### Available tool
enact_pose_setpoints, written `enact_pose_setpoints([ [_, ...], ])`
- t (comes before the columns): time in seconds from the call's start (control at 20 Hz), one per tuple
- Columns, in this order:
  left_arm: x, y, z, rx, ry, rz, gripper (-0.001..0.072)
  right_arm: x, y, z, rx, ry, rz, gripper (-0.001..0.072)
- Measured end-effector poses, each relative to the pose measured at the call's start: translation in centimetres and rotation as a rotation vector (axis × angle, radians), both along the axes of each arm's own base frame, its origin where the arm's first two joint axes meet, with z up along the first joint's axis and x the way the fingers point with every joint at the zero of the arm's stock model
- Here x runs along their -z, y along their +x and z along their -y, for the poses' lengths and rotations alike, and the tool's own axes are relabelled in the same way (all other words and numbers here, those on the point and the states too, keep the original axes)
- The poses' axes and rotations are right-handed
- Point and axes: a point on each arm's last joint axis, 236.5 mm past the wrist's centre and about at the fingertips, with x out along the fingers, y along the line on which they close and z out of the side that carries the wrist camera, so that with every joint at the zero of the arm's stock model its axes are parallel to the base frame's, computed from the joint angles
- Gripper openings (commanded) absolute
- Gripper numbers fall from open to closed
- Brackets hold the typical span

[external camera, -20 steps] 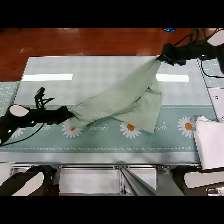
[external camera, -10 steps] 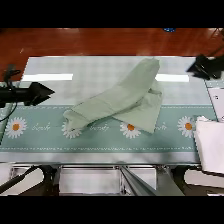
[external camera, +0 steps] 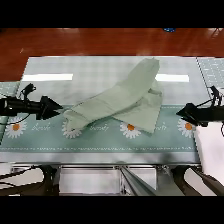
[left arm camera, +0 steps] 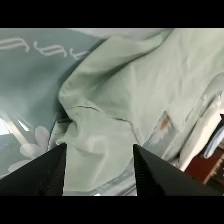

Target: Fold the shirts.

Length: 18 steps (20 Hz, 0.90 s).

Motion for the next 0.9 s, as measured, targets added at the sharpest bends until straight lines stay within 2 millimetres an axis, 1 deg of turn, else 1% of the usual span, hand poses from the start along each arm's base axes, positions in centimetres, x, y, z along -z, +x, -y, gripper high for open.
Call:
enact_pose_setpoints([
  [0.05, 0.5, -0.2, 0.3, 0.009, -0.008, -0.020, 0.0508, 0.3, -0.7, -0.5, -0.009, 0.013, -0.010, 0.0406],
  [0.15, 1.5, -0.2, 0.8, 0.014, -0.011, -0.043, 0.0508, 0.6, -1.3, -1.1, -0.020, 0.032, -0.017, 0.0406],
  [0.25, 2.2, 0.5, 1.2, -0.007, -0.009, -0.045, 0.0508, 0.7, -1.8, -1.5, -0.028, 0.046, -0.024, 0.0406],
  [0.35, 2.3, 1.4, 1.8, -0.032, -0.020, -0.035, 0.0508, 0.7, -2.0, -1.8, -0.034, 0.055, -0.027, 0.0406],
  [0.4, 2.5, 1.7, 2.2, -0.035, -0.024, -0.034, 0.0493, 0.7, -2.1, -1.9, -0.035, 0.057, -0.028, 0.0407],
  [0.45, 2.6, 1.9, 2.6, -0.034, -0.030, -0.034, 0.0297, 0.8, -2.2, -2.0, -0.038, 0.059, -0.031, 0.0406],
  [0.5, 2.7, 2.2, 3.0, -0.028, -0.033, -0.032, 0.0017, 0.8, -2.2, -2.0, -0.040, 0.061, -0.032, 0.0406],
  [0.6, 2.4, 2.1, 4.1, 0.030, -0.056, -0.014, 0.0015, 0.8, -2.3, -2.1, -0.040, 0.063, -0.032, 0.0406],
  [0.7, 1.7, 2.4, 4.8, 0.079, -0.071, 0.016, 0.0015, 1.1, -2.6, -2.3, -0.041, 0.069, -0.042, 0.0406],
  [0.8, 1.0, 2.8, 5.1, 0.111, -0.078, 0.046, 0.0015, 1.9, -3.5, -2.9, -0.039, 0.092, -0.073, 0.0406],
  [0.9, 0.5, 3.3, 5.2, 0.127, -0.080, 0.068, 0.0015, 3.0, -4.7, -4.0, -0.045, 0.128, -0.114, 0.0406],
])
